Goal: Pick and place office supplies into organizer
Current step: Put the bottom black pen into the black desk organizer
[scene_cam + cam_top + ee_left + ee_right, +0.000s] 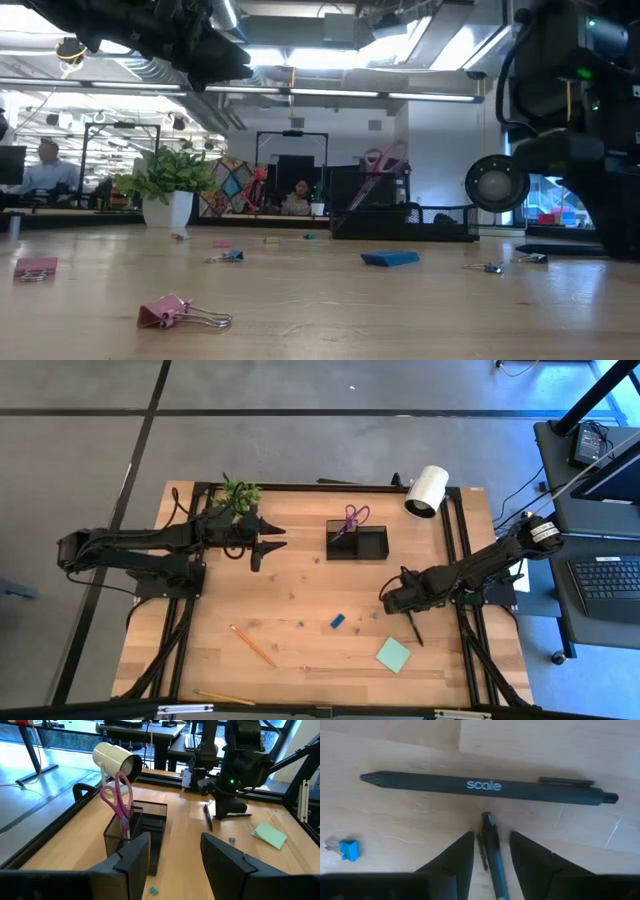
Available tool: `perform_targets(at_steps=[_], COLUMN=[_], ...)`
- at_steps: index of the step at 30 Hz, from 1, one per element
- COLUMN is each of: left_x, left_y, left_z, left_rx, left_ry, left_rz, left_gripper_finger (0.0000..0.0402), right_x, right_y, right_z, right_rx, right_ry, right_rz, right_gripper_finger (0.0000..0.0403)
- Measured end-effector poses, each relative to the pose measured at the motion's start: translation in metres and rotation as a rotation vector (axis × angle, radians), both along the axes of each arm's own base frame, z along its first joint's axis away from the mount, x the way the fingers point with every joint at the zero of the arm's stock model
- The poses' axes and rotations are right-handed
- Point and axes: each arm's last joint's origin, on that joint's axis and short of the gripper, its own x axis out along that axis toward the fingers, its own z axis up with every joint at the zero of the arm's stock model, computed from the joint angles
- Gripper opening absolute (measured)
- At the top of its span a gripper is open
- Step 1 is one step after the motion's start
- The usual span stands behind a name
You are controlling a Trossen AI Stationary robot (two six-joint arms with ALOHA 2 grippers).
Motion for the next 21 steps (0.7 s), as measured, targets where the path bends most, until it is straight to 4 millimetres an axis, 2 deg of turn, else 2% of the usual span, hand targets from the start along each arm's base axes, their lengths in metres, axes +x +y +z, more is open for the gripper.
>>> perform_targets(at_steps=[9,21], left_x=[0.0001,0.0], left_y=[0.0002,0.0004], left_z=[0.0004,0.0005], left_rx=[0.003,0.006], left_ry=[-0.003,-0.003], left_rz=[0.005,0.011], left_gripper_finger=[0.0169,0.0169], right_x=[-0.0019,-0.0044], right_y=[-0.0004,-0.0011], right_z=[-0.0004,-0.0009], right_rx=[-0.004,-0.011], right_ry=[0.027,0.049], right_rz=[0.03,0.088], right_gripper_finger=[0.0125,0.0034])
